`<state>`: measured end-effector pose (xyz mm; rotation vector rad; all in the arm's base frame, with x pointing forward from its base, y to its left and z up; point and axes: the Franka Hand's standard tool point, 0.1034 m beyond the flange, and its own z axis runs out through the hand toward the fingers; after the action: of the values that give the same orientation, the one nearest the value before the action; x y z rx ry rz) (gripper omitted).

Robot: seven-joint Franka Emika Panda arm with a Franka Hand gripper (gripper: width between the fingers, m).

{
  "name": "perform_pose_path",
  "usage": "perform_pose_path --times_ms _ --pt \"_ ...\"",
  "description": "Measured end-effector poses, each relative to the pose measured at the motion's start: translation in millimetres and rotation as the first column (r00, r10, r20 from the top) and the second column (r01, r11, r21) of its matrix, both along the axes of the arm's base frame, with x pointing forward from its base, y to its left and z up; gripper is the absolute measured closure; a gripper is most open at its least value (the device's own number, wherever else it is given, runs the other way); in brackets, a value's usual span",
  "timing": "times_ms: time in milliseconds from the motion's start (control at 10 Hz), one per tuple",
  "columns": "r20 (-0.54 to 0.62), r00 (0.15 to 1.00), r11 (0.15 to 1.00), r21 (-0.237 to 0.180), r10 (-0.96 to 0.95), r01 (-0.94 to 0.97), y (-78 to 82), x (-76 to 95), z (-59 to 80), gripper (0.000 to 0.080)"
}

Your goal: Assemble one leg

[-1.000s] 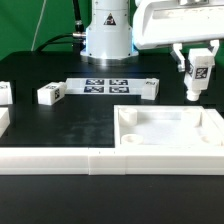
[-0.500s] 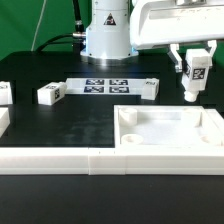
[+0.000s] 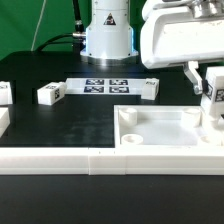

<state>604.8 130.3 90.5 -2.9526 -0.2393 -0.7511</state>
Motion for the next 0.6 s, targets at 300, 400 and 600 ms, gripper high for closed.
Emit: perform_pose_path --times_ms 300,400,600 --pt "-0.007 1.0 1.0 0.002 0.001 -0.001 1.0 2.8 1.2 0.0512" --pt "-0.007 1.0 1.0 0.002 0.001 -0.001 1.0 2.8 1.2 0.0512" --pt "-0.009 1.0 1.0 0.002 0.0 0.0 0.8 5.6 -1.5 0.0512"
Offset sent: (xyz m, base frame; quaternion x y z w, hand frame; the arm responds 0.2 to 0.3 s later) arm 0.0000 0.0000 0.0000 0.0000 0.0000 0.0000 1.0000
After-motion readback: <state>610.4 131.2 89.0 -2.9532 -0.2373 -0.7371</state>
